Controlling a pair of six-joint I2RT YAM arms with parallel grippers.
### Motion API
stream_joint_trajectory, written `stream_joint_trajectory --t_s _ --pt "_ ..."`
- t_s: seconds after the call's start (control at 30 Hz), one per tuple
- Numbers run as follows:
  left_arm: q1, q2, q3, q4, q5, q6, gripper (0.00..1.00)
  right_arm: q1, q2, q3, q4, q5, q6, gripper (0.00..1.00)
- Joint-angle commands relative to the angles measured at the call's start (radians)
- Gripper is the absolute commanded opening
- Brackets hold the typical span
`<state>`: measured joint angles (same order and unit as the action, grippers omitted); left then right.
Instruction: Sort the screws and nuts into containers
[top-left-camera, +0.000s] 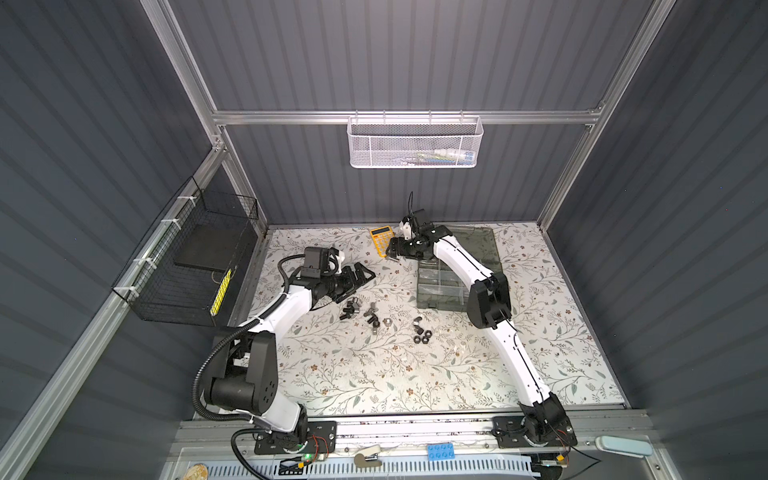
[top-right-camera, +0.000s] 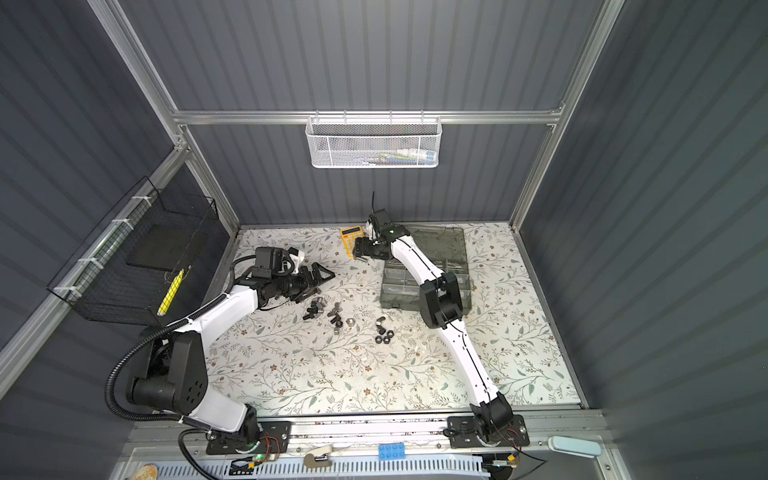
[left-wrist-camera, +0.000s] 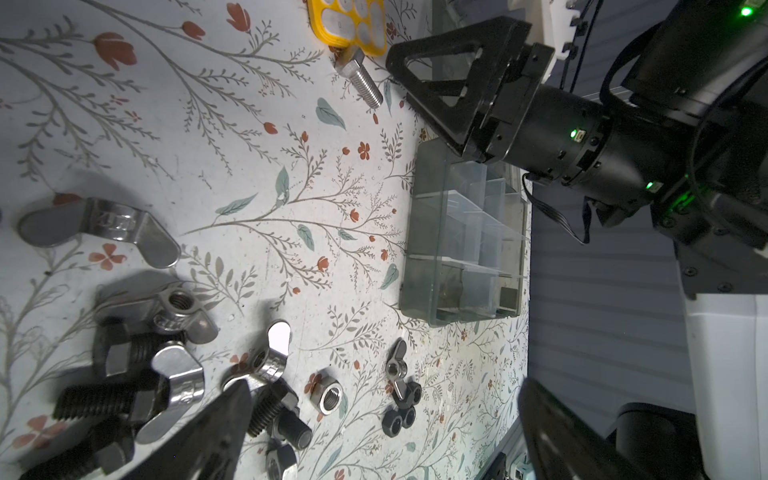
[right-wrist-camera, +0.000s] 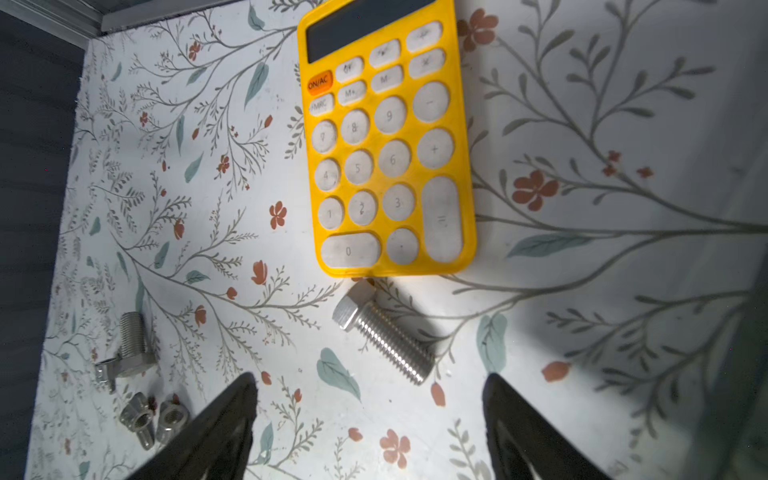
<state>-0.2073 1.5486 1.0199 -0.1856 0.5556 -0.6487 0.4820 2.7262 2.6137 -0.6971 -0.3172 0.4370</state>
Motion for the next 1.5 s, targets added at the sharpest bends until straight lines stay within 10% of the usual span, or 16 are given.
stream_joint_trajectory --t_s 0.0,1.47 --pt "0.014 -0.014 -0.007 -0.002 0.026 -0.007 1.00 0.004 0.053 0.037 0.021 -0.064 0.074 0.84" --pt "0.031 -0.026 -0.015 0.008 0.045 -0.023 1.00 0.080 0.048 0.038 -0.120 0.144 0.294 0.48"
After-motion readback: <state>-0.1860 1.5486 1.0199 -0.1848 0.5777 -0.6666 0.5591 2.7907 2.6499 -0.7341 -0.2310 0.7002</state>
